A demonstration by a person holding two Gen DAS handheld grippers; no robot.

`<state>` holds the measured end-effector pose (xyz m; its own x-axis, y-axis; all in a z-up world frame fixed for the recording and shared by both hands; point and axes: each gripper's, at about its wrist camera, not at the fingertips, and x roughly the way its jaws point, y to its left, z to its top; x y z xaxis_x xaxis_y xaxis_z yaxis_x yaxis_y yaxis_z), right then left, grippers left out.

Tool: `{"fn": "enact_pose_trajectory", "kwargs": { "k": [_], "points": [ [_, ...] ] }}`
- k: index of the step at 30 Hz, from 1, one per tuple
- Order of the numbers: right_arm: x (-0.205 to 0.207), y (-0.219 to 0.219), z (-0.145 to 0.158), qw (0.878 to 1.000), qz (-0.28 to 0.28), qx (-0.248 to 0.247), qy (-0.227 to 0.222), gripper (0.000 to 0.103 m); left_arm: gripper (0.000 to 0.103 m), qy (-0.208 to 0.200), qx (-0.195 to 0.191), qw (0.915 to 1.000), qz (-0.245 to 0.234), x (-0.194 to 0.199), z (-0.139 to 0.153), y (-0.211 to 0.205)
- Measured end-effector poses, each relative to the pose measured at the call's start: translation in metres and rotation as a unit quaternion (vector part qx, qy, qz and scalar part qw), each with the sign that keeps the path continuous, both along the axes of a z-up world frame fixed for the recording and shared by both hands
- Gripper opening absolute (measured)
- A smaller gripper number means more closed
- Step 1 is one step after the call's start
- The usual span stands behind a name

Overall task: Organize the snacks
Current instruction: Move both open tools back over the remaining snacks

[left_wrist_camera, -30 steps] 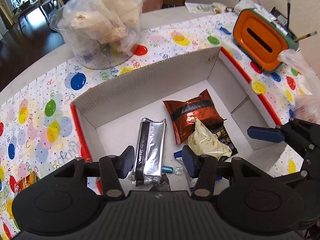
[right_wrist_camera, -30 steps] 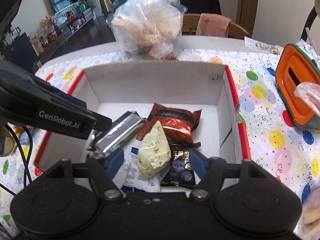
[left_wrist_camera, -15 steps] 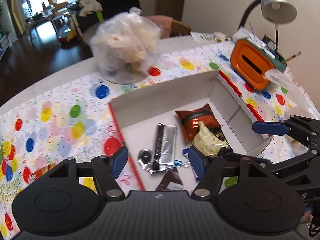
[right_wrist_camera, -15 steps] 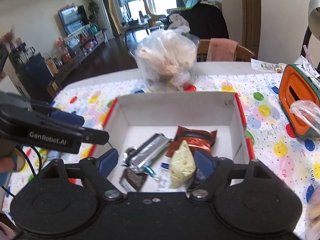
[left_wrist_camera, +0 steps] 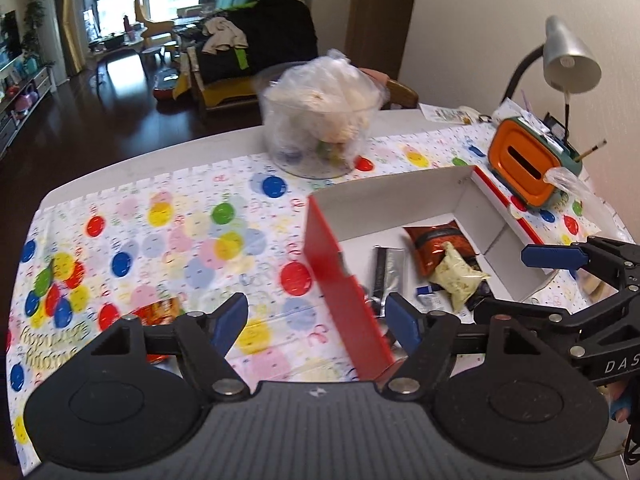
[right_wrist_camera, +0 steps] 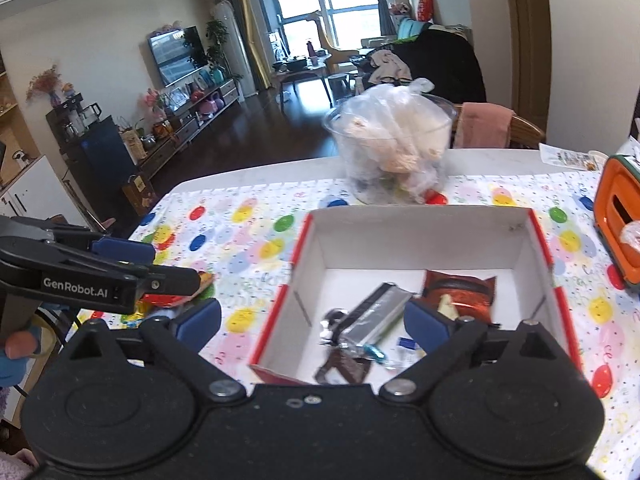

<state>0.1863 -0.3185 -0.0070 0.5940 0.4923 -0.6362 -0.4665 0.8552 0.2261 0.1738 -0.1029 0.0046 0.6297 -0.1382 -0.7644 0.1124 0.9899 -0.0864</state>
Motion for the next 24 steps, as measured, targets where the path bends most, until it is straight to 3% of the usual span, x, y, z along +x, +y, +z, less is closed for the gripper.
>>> {"fn": "enact_pose_trajectory", "kwargs": {
  "k": [12,24],
  "points": [
    [-0.014,0.071,-0.004,0.999,0.036,0.000,0.002,0.103,0.083,-0.021,0.000,0.9986,0.048,-0.035,-0.004,0.087],
    [-0.009,0.143,-0.023,0.998,0.055,-0.017,0.030,0.103,0.083,0.028,0.030,0.9957,0.082,-0.043,-0.048,0.190]
  ]
}}
